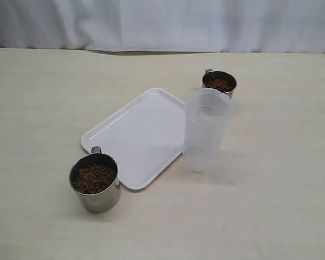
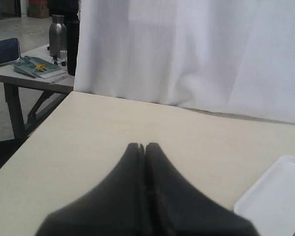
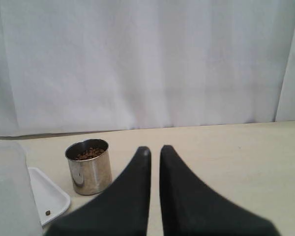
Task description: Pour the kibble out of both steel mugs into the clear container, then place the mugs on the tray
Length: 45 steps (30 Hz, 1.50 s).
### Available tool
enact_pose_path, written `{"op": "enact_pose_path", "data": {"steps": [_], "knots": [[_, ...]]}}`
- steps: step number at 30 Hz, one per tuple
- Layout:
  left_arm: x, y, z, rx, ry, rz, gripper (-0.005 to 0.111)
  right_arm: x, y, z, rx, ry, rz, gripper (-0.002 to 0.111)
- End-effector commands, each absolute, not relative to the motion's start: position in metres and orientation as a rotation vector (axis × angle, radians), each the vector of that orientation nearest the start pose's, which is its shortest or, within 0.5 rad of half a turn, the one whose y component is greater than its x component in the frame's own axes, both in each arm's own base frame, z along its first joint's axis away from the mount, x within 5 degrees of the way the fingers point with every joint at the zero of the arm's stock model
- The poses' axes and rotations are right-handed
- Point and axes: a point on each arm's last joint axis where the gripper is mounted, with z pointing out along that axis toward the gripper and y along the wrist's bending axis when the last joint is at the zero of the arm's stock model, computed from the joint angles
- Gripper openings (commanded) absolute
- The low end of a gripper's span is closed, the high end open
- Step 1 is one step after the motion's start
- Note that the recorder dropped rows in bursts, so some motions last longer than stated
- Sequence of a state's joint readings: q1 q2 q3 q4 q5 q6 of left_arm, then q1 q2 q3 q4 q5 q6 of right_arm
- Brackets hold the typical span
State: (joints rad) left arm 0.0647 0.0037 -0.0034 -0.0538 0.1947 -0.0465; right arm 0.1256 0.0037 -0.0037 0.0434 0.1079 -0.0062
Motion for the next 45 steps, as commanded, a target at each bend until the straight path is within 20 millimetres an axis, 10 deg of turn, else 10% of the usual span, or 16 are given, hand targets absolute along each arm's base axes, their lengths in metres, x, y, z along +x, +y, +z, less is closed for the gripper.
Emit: {"op": "enact_pose_path", "data": {"steps": [1,29,45], "knots": [[0.056,0.003,0.204,-0.125,1.582,-0.033,0.0,0.056,0.007,0.203,-0.068,1.592,0.128,0.005],[0.054,0.004,0.227,-0.204,1.31,-0.137,0.0,0.056,0.007,0.203,-0.068,1.592,0.128,0.005],[0.093,-0.017,0.201,0.174,1.68,-0.126,0.0,0.056,0.007,0.203,-0.068,1.592,0.128,0.005]]}}
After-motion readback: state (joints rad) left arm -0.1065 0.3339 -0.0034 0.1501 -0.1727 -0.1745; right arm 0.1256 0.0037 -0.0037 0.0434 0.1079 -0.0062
